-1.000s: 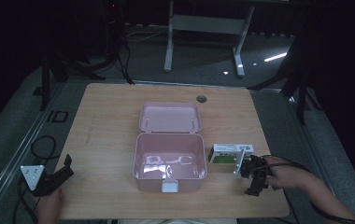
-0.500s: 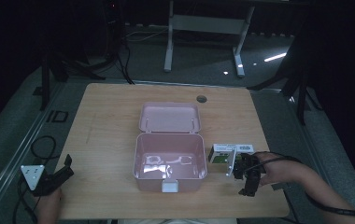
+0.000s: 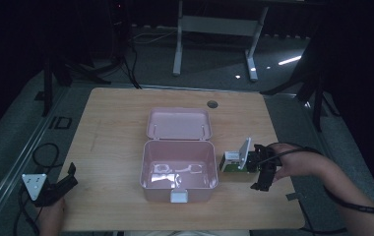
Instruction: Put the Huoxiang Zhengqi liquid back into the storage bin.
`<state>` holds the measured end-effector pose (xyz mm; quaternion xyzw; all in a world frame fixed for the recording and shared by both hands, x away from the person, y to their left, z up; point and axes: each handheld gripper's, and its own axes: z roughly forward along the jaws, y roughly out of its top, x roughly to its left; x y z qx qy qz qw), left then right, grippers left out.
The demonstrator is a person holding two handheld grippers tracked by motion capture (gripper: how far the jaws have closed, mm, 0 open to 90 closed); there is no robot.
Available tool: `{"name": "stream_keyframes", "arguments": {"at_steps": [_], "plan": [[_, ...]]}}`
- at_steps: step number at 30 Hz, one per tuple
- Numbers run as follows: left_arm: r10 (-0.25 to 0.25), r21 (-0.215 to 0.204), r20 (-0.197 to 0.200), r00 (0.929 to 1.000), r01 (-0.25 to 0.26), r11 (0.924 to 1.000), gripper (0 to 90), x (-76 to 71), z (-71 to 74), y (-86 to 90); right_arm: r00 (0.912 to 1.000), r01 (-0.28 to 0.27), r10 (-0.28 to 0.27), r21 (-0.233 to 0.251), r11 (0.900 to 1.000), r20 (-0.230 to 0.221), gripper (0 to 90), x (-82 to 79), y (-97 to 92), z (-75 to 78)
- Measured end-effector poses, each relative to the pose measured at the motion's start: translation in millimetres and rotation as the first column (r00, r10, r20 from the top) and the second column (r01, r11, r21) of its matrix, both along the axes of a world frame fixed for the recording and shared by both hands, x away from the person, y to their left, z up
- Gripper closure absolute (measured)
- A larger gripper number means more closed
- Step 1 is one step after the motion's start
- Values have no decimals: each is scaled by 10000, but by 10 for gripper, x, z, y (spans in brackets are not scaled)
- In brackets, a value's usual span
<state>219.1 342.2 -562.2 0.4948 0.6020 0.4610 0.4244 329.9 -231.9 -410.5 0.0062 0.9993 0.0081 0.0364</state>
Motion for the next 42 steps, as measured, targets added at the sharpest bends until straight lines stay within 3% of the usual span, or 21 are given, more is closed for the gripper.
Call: {"name": "stream_keyframes", "arguments": {"at_steps": [10, 13, 16, 23, 28, 42], "plan": [[-34, -14, 0, 10000, 34, 10000, 21, 2, 0, 1, 9998, 105, -105, 30, 9999, 184, 160, 235, -7, 196], [-38, -22, 0, 10000, 38, 10000, 21, 3, 0, 1, 9991, 127, -129, 54, 9999, 397, 203, 318, -6, 216], [-44, 6, -21, 10000, 44, 10000, 21, 1, 0, 0, 9993, 191, -195, 123, 9997, 327, 242, 397, 0, 222], [-65, 5, -20, 10000, 65, 10000, 21, 2, 0, 0, 9995, 163, -152, -393, 9991, 278, 332, 594, 3, 59], [-75, 12, -24, 10000, 75, 10000, 21, 5, -1, -2, 9993, 362, -361, -407, 9985, 35, 397, 707, -2, -61], [-95, 77, -80, 9999, 96, 9999, 21, 8, -1, -7, 9991, 260, -282, -646, 9976, -326, 497, 819, 57, -304]]}}
